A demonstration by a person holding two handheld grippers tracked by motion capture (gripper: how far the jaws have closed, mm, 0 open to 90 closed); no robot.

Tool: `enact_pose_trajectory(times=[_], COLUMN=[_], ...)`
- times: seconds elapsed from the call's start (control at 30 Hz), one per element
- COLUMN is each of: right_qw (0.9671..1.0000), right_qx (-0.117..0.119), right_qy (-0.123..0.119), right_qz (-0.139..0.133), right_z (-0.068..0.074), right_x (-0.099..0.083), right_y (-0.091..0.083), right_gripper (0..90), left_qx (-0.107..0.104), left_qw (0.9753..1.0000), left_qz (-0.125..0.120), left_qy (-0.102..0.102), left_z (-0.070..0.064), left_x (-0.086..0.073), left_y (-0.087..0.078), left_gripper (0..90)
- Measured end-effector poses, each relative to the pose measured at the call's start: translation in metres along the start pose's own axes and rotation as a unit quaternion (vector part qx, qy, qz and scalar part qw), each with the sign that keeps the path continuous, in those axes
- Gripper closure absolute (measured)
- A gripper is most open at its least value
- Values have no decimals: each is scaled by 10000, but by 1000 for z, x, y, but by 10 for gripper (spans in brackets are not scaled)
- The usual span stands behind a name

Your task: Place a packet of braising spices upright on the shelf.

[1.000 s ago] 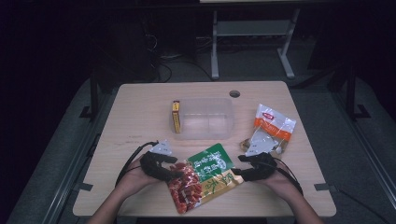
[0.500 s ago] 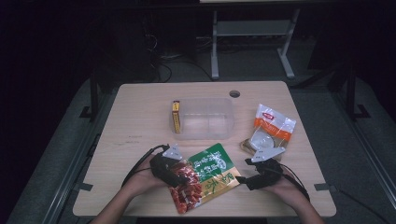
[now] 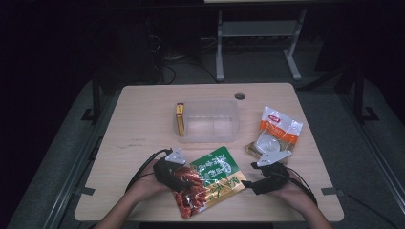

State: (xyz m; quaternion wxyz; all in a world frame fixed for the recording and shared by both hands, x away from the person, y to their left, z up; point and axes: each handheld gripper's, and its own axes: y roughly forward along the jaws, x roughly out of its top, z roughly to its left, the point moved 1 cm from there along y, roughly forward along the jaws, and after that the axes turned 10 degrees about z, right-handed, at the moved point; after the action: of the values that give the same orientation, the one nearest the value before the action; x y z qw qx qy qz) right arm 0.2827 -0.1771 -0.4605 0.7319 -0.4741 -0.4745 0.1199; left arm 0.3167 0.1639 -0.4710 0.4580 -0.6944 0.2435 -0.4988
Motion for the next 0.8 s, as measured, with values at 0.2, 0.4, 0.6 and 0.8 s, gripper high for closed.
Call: enact_pose_trajectory(times=[0.2,0.4,0.6,0.8], right_qw=[10000,10000,10000,10000], right_qx=[9,18,19,19], right_qy=[-3,3,-10,1], right_qz=[-9,1,3,-19], right_z=[0,0,0,-1], right_x=[0,0,0,0], right_y=[0,0,0,-1], right_gripper=[223,224,223,223], left_qx=[77,66,71,29], left_qw=[9999,9999,9994,9989], left_qz=[50,42,22,-38], left_qy=[53,152,331,473], left_z=[-1,-4,-8,-11], left_x=[0,0,0,1], left_y=[0,-2,-3,-4], left_gripper=[134,206,339,555])
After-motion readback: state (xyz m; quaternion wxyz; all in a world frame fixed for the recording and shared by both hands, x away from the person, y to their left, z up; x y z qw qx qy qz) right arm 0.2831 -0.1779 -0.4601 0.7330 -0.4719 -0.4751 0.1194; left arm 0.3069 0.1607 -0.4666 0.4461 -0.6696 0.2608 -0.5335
